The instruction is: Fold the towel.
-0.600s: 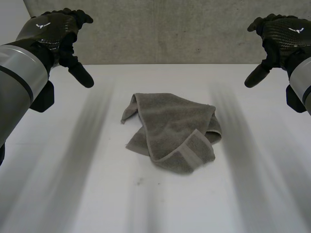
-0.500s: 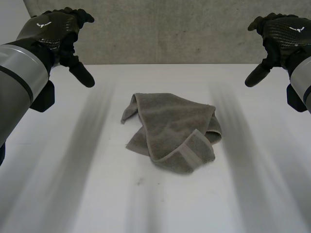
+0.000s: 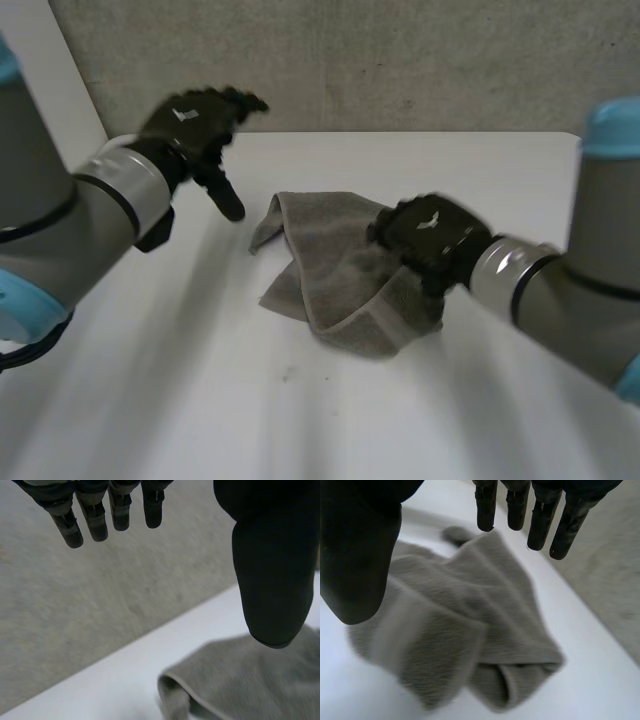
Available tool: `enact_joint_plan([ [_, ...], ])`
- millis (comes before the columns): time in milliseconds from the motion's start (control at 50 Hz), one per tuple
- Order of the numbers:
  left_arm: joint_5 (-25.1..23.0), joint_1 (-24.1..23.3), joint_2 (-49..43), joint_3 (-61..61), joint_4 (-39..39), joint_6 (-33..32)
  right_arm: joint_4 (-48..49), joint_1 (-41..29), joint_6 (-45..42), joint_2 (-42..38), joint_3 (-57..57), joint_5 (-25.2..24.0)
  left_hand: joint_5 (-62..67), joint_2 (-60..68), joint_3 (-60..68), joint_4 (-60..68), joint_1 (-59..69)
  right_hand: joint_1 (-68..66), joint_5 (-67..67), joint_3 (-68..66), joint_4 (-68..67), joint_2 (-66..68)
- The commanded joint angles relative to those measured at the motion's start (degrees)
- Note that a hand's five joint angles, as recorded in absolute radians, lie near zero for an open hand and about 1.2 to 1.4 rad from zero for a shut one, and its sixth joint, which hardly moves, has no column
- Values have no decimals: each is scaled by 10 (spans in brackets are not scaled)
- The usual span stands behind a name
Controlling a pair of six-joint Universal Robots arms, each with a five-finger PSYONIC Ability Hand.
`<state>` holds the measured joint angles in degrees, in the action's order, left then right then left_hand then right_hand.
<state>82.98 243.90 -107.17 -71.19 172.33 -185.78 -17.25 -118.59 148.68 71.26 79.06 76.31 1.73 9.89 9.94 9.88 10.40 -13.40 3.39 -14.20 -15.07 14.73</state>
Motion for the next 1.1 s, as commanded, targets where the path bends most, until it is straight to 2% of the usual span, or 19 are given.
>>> enact_joint_plan([
  [20,-66,24,-78,-9,13,-98,42,-44,4,-70,14,5,-12,7,6,7,2,27,-26,35,43,-40],
  [100,-85,30,-100,-18,38,-119,76,-56,8,-96,16,9,-13,5,4,5,0,-71,71,-63,-54,58],
  [140,-104,32,-113,-39,71,-122,105,-60,13,-115,18,21,-12,7,6,7,2,-197,197,-189,-180,183],
  [200,-127,32,-120,-61,109,-124,116,-60,14,-118,18,30,-8,10,9,10,5,-241,241,-233,-224,228],
  [240,-141,32,-123,-70,127,-124,129,-60,15,-119,20,45,-7,12,11,12,7,-378,378,-370,-361,365],
  [260,-141,32,-123,-70,127,-124,129,-60,15,-119,20,46,-7,12,11,12,7,-379,379,-371,-362,366],
  [300,-165,32,-128,-90,156,-124,136,-60,28,-109,18,58,-3,15,15,15,10,-536,537,-528,-520,523],
  [320,-165,32,-128,-90,156,-124,136,-60,28,-109,18,58,-3,15,15,15,10,-537,537,-529,-520,524],
  [340,-177,32,-131,-96,165,-123,138,-58,40,-99,17,60,-2,17,16,17,12,-620,620,-612,-604,607],
  [380,-186,32,-137,-100,173,-123,137,-55,52,-86,17,59,-2,17,16,17,12,-666,666,-658,-649,652],
  [460,-202,32,-159,-105,176,-123,131,-50,65,-56,18,59,0,18,18,18,13,-666,666,-658,-649,653],
  [680,-199,32,-194,-99,179,-122,86,-38,58,13,38,39,3,22,21,22,17,-666,666,-658,-649,653],
  [800,-192,31,-205,-98,195,-114,83,-23,59,49,88,17,8,27,26,27,22,-666,666,-658,-649,653],
  [840,-189,29,-208,-100,208,-100,82,-24,57,102,121,7,8,27,26,27,22,-666,666,-658,-649,653],
  [960,-189,23,-212,-102,216,-71,82,-21,60,181,163,-16,15,34,33,34,28,-666,666,-658,-649,653],
  [1000,-189,19,-212,-100,216,-57,80,-12,62,242,182,-36,20,39,38,39,33,-666,666,-658,-649,653],
  [1100,-188,10,-212,-99,216,-41,53,0,63,308,202,-66,30,49,48,49,43,-666,666,-658,-649,653],
])
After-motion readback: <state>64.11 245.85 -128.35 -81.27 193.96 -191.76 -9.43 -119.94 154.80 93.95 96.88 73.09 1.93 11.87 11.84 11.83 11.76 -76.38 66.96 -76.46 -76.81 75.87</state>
